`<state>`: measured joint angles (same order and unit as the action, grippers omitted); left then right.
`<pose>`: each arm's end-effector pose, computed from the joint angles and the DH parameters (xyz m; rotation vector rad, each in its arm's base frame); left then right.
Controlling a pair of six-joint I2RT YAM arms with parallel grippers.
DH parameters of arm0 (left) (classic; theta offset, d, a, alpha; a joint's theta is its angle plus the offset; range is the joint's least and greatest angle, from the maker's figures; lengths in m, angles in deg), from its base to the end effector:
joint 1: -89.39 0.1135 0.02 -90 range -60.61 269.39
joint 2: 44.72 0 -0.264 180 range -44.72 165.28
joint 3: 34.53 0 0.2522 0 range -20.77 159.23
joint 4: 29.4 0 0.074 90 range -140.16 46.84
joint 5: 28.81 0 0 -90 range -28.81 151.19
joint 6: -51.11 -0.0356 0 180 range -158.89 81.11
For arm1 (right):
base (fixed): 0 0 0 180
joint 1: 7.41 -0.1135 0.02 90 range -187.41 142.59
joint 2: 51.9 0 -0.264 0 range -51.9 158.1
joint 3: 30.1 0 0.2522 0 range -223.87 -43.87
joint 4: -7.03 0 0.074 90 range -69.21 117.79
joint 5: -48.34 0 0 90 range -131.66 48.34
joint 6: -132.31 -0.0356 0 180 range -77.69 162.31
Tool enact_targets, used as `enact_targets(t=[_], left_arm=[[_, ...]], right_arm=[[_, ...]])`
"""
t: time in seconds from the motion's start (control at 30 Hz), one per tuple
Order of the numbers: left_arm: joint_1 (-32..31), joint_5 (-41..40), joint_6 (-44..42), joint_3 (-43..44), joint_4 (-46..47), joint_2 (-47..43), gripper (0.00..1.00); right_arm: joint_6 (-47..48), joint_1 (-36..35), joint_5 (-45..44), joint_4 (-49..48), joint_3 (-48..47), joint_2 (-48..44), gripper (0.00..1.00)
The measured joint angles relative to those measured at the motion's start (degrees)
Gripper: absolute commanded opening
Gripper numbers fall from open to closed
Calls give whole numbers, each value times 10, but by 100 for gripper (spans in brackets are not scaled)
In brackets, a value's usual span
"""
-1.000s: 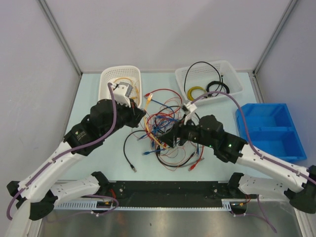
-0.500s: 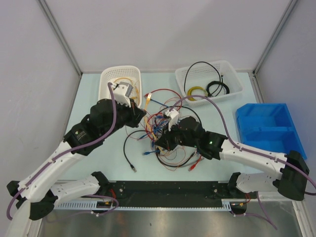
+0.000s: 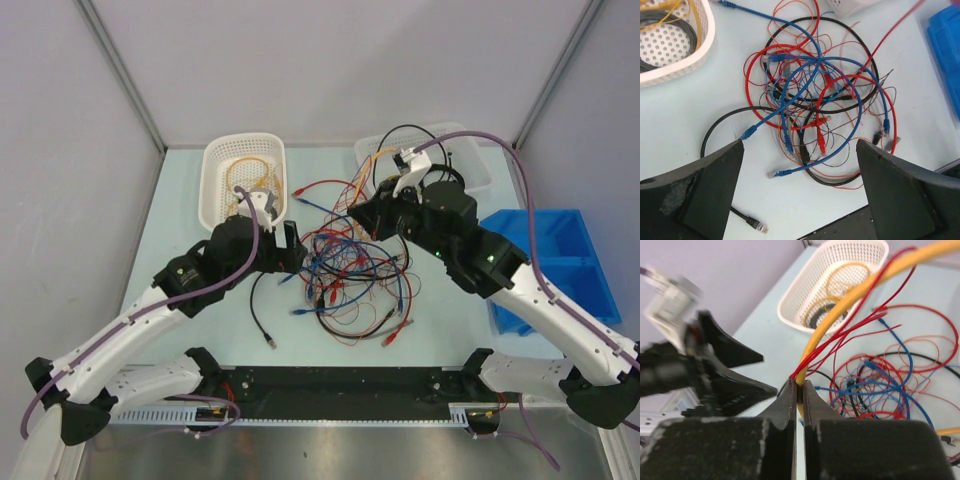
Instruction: Untangle the cables
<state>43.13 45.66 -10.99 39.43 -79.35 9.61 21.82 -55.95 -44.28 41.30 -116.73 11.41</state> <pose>0.1431 -0.1358 0.3580 0.1738 2.1111 -0.5006 0.1605 0.1792 0.4284 -0.4117 1.7912 0.8245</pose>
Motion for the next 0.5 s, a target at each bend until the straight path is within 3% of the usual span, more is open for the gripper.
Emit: enact_targets(t=[0.27, 0.5], left_arm=[[0, 13, 28, -70, 31, -32, 100], [0, 42, 39, -143, 151, -100, 100]], right_arm=[[-18, 0, 33, 16, -48, 2, 0], [-52, 0, 82, 14, -48, 2, 0]])
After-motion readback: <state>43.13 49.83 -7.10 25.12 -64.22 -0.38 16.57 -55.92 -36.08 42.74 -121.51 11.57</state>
